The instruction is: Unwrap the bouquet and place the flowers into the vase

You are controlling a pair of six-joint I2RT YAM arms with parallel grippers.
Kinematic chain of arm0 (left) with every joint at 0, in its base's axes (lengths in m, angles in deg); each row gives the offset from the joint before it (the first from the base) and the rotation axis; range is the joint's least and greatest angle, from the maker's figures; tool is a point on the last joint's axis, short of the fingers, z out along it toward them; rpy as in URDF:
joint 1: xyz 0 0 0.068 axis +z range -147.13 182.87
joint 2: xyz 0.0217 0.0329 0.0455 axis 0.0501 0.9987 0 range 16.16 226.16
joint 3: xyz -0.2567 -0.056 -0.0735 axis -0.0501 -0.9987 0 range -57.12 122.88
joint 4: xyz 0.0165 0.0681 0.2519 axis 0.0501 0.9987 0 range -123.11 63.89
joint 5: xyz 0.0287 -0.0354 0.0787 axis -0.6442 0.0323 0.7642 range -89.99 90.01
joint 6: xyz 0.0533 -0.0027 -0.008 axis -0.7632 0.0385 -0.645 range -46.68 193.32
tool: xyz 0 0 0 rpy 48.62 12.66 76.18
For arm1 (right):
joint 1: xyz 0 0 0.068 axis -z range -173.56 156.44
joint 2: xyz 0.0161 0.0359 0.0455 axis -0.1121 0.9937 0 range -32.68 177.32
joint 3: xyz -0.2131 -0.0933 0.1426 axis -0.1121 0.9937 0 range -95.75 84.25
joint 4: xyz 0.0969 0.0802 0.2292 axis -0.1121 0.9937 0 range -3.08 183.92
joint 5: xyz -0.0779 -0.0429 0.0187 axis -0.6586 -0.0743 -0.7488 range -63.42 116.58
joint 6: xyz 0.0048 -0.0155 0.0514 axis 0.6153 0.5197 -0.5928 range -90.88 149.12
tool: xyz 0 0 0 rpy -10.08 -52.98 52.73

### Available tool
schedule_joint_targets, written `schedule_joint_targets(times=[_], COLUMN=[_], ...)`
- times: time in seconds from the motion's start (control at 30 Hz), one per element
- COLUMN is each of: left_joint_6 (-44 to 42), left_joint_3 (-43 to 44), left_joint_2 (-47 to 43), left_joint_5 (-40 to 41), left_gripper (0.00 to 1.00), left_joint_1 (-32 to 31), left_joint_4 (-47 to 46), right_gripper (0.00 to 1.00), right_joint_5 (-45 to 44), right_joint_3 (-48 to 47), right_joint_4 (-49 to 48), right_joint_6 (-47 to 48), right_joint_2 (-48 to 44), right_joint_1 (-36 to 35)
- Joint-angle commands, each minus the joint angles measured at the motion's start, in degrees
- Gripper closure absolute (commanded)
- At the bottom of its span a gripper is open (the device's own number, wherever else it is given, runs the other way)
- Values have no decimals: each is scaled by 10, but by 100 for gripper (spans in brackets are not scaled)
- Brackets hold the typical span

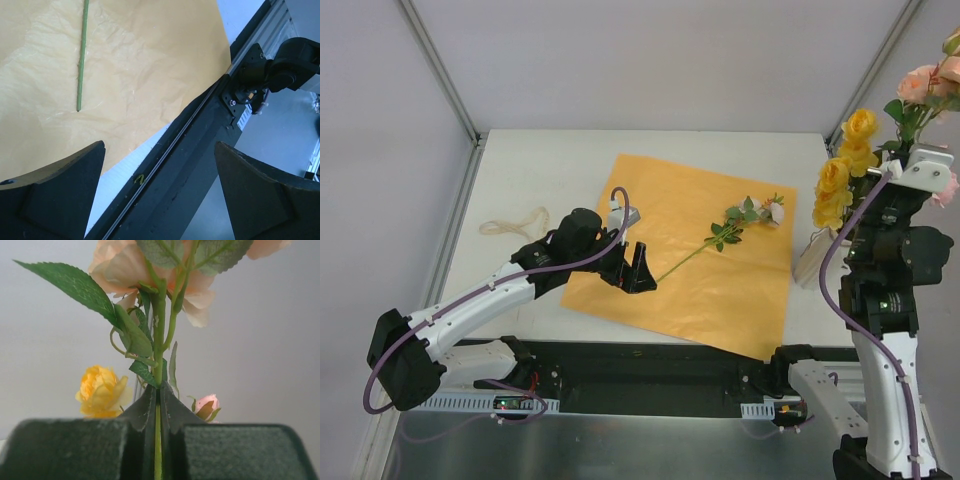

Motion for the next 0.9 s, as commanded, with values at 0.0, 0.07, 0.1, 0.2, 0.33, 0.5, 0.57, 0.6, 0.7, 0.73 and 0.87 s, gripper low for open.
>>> schedule_joint_targets(times=[0.0,0.07,0.1,0.2,0.33,0.5,0.57,0.6,0.7,0.73,0.87], left_joint_6=[-6,-4,-4,-3,-7,-5,-5,-4,-4,-6,-7], left_joint_3=[18,22,24,27,26,21,20,20,23,25,28], left_joint_2=[-1,7,9,11,8,4,6,8,11,13,16], left_joint_5=[-9,-12,-15,-17,-13,-16,-16,-18,-21,-23,-28], left_gripper=[10,10,10,10,10,10,10,10,10,10,10], left_joint_1=[4,4,4,3,4,4,4,4,4,4,4], left_joint_4=[-10,-10,-11,-11,-10,-9,-10,-9,-10,-9,-9], right_gripper=[100,99,100,100,100,99,100,100,100,100,99], right_joint_5=[25,27,27,35,44,37,37,30,16,14,-7], right_joint_3=[-56,-66,-68,-69,-60,-29,-12,6,37,59,103], right_joint_4=[-36,-36,-36,-37,-47,-47,-47,-47,-47,-47,-47], right_joint_6=[-30,-24,-22,-23,-32,-32,-30,-31,-42,-44,-55], right_joint_2=[6,11,13,19,22,6,-8,-13,-34,-39,-64], right_joint_1=[5,5,5,7,13,16,18,19,21,23,27])
